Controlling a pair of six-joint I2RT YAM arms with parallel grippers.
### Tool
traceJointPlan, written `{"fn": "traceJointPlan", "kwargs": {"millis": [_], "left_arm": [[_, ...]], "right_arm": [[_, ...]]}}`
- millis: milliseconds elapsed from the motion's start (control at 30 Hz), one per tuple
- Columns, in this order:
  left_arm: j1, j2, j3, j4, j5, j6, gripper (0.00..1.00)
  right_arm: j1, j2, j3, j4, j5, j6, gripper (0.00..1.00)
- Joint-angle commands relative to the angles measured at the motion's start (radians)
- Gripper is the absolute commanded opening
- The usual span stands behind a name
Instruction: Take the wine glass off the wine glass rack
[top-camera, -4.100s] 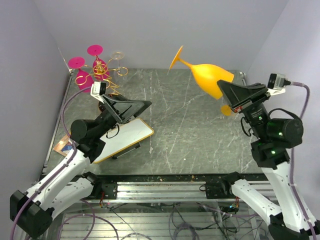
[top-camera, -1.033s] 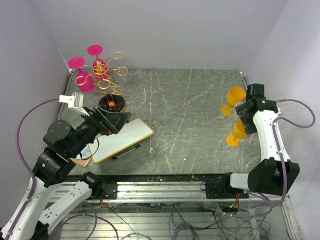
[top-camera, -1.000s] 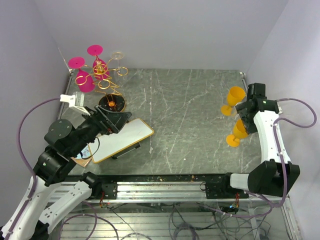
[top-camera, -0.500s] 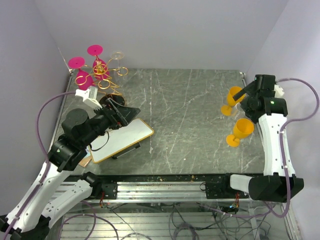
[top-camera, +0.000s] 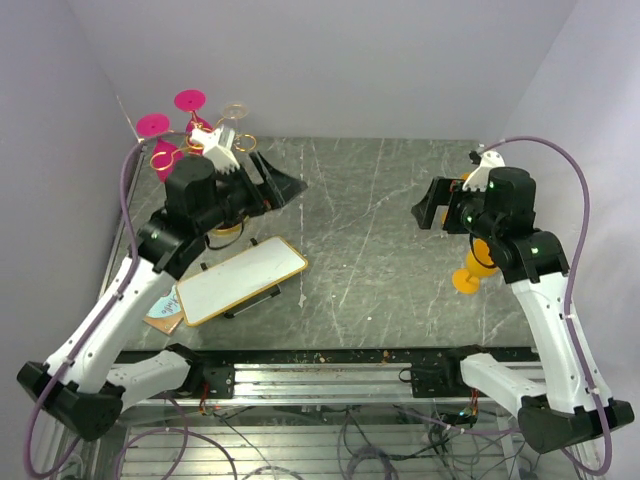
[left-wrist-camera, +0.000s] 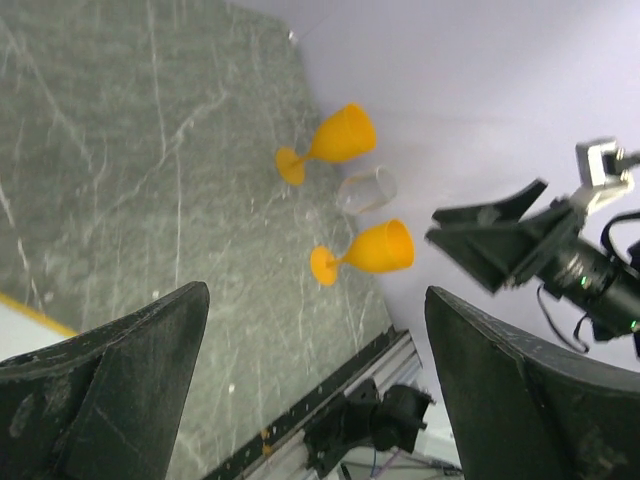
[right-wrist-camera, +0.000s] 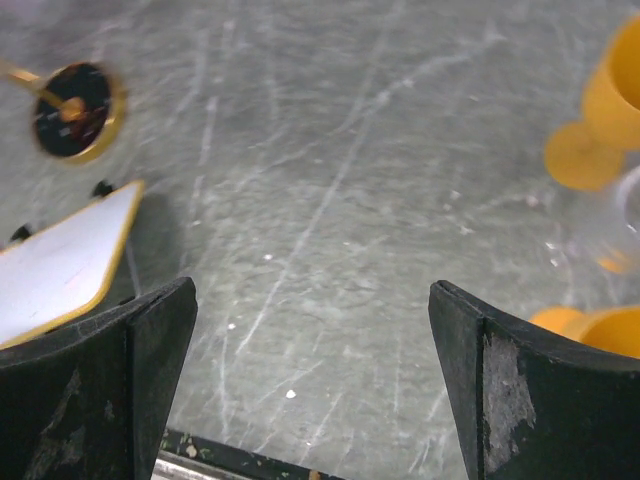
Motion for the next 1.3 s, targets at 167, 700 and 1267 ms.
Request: {"fn": "traceJointPlan", "kwargs": {"millis": [167, 700, 1267], "left_arm": [[0.198, 0.167, 0.319, -0.050, 0.192, 0.129, 0.99], [0.727, 0.322, 0.567, -0.239, 0.206, 0.168, 0.99], [0.998, 0.550, 0.560, -0.184, 0.287, 0.158, 0.93]], "right_arm": [[0.007, -0.072, -0.108, 0.154, -0.365, -0.128, 1.00], [0.010, -0.194, -0.237, 0.249, -0.509, -0.126, 1.00], [0.027, -0.288, -0.280, 0.277, -0.474, -0.122, 1.00]]}}
